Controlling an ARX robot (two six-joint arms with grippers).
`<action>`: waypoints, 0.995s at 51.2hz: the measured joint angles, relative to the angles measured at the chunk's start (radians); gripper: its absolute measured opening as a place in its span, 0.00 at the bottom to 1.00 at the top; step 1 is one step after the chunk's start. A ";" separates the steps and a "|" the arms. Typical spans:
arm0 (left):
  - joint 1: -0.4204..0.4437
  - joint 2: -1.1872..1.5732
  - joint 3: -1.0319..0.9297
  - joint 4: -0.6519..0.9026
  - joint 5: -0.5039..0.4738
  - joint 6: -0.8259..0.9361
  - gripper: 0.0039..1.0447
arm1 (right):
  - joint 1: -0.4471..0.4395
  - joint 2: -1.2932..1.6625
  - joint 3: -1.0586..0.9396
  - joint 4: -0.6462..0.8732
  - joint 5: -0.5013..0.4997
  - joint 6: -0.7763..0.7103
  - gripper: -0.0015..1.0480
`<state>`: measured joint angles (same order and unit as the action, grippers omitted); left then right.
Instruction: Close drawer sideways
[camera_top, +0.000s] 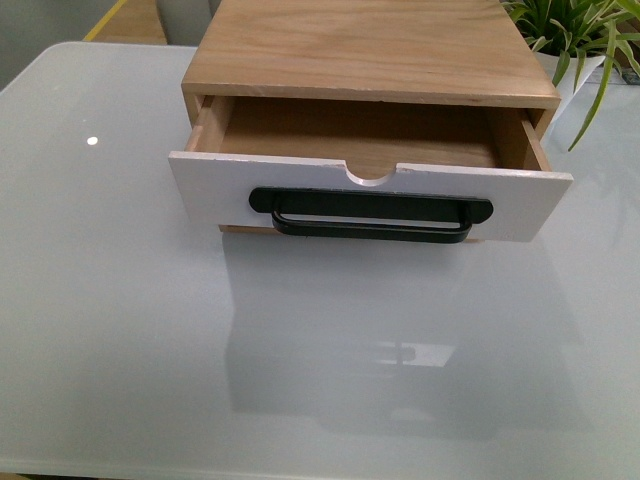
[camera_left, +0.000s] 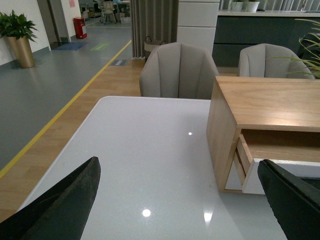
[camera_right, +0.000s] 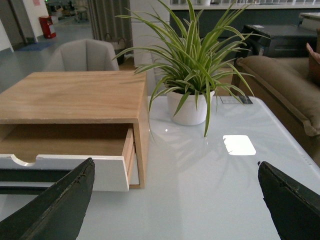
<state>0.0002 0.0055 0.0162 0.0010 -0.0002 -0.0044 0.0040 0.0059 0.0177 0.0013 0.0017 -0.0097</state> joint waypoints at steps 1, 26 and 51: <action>0.000 0.000 0.000 0.000 0.000 0.000 0.92 | 0.000 0.000 0.000 0.000 0.000 0.000 0.91; 0.000 0.000 0.000 0.000 0.000 0.000 0.92 | 0.000 0.000 0.000 0.000 0.000 0.000 0.91; 0.005 0.601 0.229 -0.167 0.445 0.122 0.92 | -0.012 0.607 0.182 0.030 -0.151 -0.301 0.91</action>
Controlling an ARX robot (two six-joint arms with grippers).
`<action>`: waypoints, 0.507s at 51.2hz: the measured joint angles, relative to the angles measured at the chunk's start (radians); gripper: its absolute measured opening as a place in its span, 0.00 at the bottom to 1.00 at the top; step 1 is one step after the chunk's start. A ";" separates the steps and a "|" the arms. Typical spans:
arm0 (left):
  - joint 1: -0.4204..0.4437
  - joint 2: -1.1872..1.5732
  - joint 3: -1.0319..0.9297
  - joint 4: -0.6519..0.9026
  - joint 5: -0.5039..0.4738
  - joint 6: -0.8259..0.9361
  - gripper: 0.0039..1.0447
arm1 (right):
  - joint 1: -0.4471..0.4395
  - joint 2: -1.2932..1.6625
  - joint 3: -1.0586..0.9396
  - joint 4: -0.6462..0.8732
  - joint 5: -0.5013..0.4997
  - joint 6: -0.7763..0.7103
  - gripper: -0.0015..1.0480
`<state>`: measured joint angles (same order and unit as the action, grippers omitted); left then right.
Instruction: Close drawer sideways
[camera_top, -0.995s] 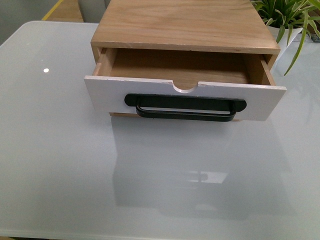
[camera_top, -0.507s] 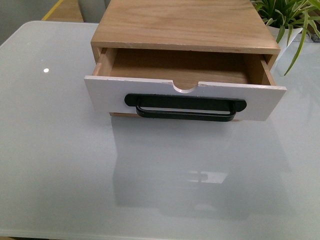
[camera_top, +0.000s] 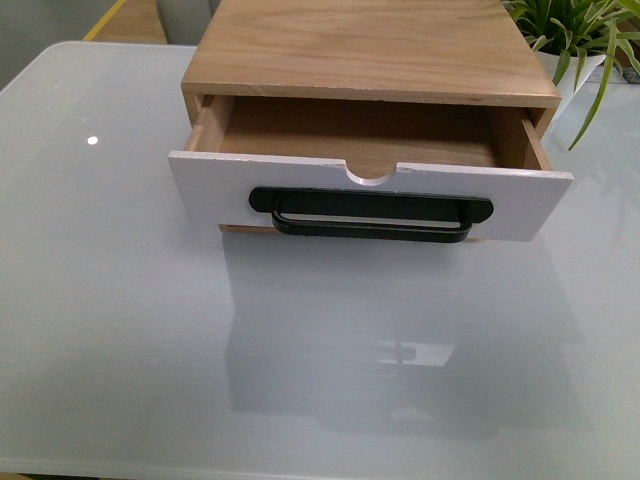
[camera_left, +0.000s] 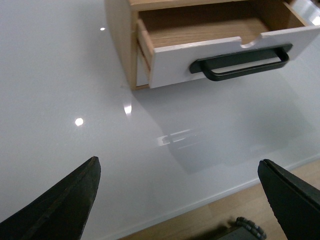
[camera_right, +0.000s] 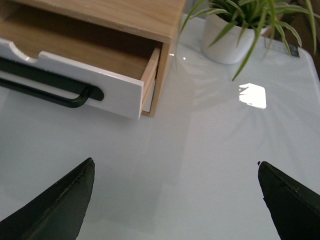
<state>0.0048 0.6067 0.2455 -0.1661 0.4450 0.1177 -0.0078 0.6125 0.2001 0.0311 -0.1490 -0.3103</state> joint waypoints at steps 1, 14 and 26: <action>-0.007 0.052 0.012 0.035 0.014 0.027 0.92 | 0.010 0.058 0.012 0.034 -0.007 -0.041 0.91; -0.073 0.477 0.093 0.267 0.114 0.226 0.92 | 0.096 0.468 0.112 0.178 -0.060 -0.359 0.91; -0.153 0.693 0.168 0.313 0.218 0.389 0.92 | 0.188 0.692 0.176 0.214 -0.089 -0.537 0.91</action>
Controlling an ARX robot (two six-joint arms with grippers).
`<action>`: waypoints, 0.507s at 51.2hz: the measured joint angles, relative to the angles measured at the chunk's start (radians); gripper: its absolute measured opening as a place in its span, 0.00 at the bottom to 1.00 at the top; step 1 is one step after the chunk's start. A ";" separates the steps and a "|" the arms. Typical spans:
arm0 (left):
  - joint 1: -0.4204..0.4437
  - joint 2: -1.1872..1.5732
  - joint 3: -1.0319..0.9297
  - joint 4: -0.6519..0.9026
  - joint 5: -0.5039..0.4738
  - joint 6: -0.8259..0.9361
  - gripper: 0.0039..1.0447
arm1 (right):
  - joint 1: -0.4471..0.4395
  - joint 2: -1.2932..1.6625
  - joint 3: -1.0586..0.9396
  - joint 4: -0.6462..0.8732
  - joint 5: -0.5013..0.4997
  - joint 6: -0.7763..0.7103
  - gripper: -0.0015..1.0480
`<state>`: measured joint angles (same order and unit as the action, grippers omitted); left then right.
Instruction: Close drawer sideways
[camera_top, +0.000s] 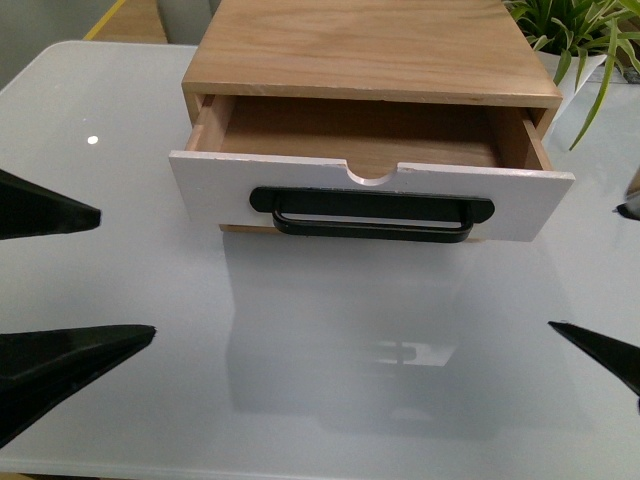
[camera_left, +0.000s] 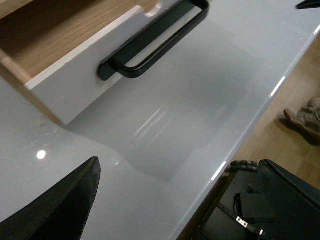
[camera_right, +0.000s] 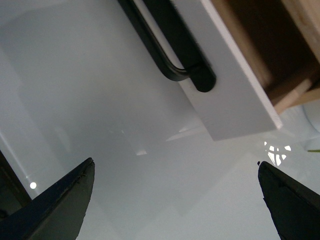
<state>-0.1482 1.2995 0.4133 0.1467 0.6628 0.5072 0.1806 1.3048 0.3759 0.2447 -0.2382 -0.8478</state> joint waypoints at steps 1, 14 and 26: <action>-0.012 0.018 0.008 0.009 0.003 0.018 0.92 | 0.008 0.025 0.007 0.007 -0.002 -0.014 0.91; -0.097 0.164 0.071 0.075 0.016 0.091 0.92 | 0.047 0.178 0.077 0.048 -0.008 -0.098 0.91; -0.154 0.311 0.138 0.137 0.020 0.134 0.92 | 0.090 0.299 0.148 0.077 -0.002 -0.179 0.91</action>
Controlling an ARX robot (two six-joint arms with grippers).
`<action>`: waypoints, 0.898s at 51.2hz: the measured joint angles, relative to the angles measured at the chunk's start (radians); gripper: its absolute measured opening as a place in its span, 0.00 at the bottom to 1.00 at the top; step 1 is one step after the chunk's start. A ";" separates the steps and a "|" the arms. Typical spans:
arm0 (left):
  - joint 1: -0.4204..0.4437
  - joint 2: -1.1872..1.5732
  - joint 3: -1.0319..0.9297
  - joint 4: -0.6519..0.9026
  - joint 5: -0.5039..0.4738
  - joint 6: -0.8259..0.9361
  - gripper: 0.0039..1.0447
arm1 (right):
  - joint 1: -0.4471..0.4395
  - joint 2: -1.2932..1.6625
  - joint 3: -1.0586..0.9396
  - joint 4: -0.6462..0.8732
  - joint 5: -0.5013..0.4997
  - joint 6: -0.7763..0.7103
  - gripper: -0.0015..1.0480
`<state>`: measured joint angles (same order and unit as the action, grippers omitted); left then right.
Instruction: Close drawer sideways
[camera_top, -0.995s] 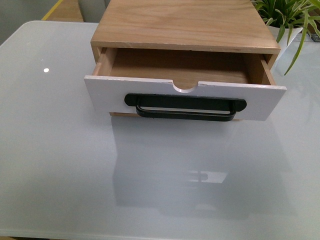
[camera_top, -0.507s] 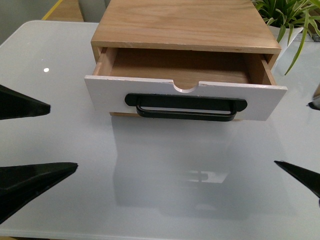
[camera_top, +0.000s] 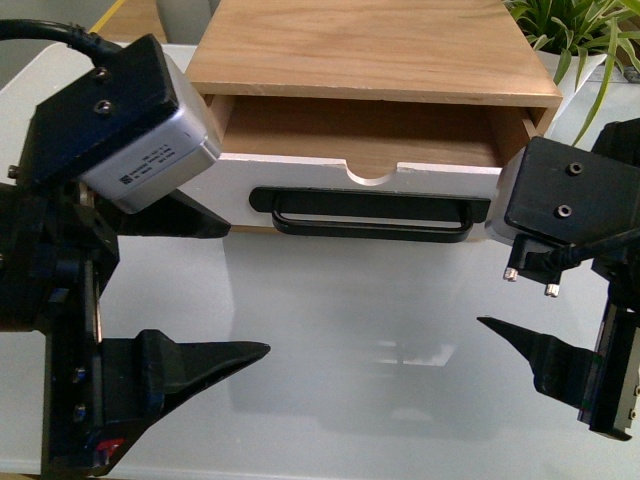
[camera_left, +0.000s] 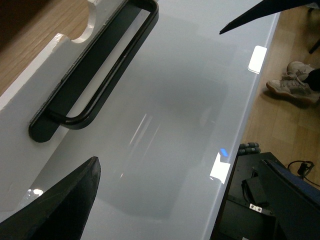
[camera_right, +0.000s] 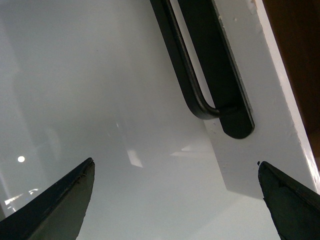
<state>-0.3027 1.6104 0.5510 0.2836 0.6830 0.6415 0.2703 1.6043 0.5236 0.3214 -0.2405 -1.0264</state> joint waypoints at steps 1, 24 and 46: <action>-0.004 0.007 0.004 0.004 0.002 0.002 0.92 | 0.003 0.006 0.005 0.000 -0.001 -0.003 0.91; -0.044 0.147 0.111 0.032 0.005 0.037 0.92 | 0.062 0.121 0.083 0.022 -0.007 -0.047 0.91; -0.059 0.240 0.217 0.003 0.002 0.047 0.92 | 0.081 0.177 0.124 0.029 0.002 -0.071 0.91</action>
<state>-0.3618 1.8500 0.7677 0.2871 0.6846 0.6880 0.3511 1.7809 0.6476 0.3508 -0.2390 -1.0977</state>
